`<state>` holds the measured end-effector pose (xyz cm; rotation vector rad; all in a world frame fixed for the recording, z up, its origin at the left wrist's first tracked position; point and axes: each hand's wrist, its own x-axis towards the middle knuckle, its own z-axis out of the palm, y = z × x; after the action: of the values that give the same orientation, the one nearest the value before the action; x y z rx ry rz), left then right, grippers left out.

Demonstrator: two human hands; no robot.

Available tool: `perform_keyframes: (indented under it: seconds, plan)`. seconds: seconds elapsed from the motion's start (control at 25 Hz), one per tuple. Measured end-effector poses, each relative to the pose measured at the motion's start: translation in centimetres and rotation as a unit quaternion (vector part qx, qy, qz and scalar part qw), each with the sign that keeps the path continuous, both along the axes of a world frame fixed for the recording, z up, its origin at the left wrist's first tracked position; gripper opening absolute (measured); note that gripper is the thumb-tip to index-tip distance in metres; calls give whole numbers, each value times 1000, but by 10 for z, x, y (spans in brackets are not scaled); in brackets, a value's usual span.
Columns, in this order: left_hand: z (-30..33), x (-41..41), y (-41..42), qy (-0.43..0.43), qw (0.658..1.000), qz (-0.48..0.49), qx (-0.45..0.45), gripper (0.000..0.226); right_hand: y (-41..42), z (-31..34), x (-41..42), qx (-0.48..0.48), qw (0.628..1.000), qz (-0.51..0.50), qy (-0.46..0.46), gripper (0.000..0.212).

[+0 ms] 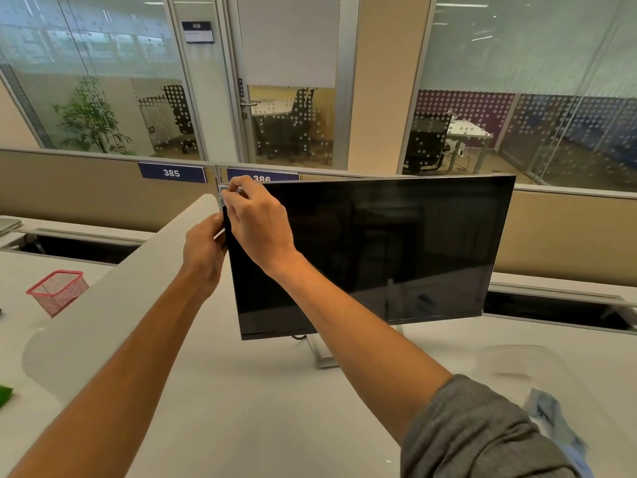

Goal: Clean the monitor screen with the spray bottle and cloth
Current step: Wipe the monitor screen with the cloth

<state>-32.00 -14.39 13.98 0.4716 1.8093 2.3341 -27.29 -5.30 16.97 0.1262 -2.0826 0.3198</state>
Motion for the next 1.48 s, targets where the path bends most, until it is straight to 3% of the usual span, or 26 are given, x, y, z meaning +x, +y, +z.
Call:
perform_keyframes:
  seconds: [0.44, 0.6, 0.8, 1.08, 1.48]
  plan:
    - [-66, 16, -29, 39, 987, -55, -146, 37, -11, -99, 22, 11, 998, 23, -59, 19]
    - [-101, 17, -41, 21, 986, -63, -153, 40, -18, -140, 31, 7, 994, 27, -101, 20]
    - [-120, 24, -47, 66, 976, -55, -199, 42, -25, -176, 43, 5, 993, 26, -119, 18]
    - [-156, 35, -57, 144, 940, -44, -306, 48, -26, -202, 57, 76, 984, 10, -163, 26]
    - [-153, 40, -51, 150, 929, 3, -339, 44, -4, -192, 77, 100, 968, -45, -226, 26]
